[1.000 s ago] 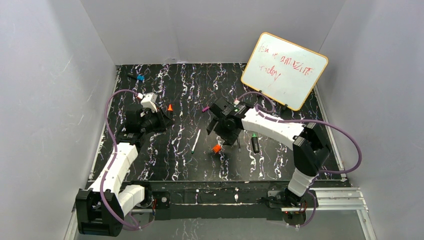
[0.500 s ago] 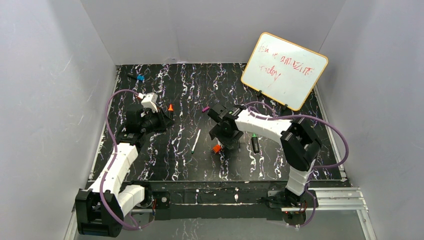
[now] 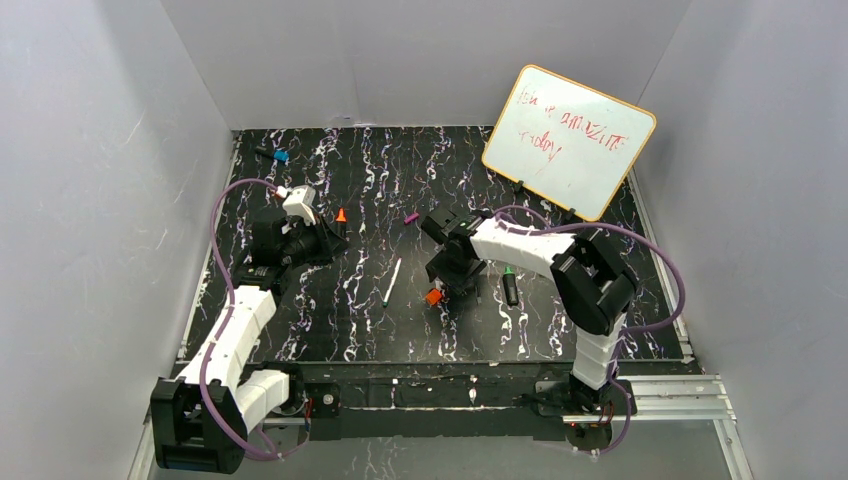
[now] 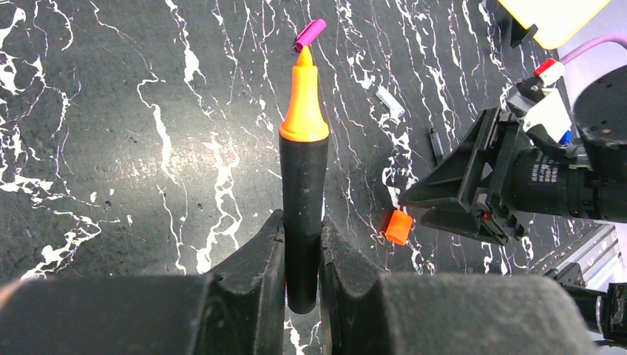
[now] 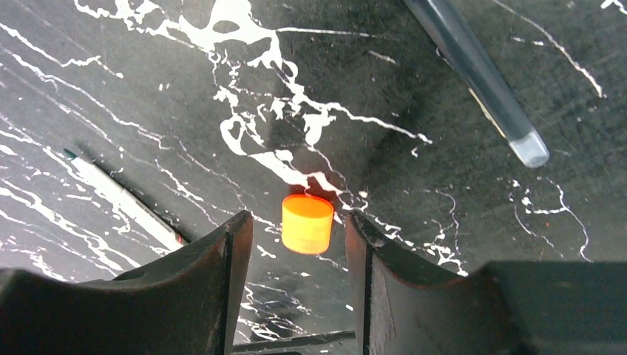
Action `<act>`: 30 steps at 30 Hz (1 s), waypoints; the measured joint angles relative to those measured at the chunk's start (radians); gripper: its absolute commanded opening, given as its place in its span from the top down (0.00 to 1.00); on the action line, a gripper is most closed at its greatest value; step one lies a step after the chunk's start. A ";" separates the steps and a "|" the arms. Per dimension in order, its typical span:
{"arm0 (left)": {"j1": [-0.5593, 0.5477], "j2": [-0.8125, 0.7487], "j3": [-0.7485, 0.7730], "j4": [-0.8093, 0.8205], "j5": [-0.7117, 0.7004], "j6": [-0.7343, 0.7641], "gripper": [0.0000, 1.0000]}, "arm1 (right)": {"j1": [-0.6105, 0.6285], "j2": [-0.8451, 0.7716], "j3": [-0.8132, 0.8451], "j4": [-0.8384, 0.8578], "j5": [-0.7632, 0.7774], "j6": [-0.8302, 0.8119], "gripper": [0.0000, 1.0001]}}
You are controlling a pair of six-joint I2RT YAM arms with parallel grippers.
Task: Insert the pens into the pen caps
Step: Insert the pen cap onto the pen.
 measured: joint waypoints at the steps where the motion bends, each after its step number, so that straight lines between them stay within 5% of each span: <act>1: 0.000 0.000 0.000 0.000 0.000 0.001 1.00 | -0.003 0.008 0.000 0.005 -0.003 -0.005 0.41; 26: 0.000 0.001 0.000 -0.007 -0.006 0.005 1.00 | -0.001 0.095 0.042 -0.017 -0.082 -0.016 0.53; 30: 0.000 0.001 0.000 -0.007 -0.008 0.009 1.00 | 0.003 0.127 0.084 -0.047 -0.100 -0.023 0.66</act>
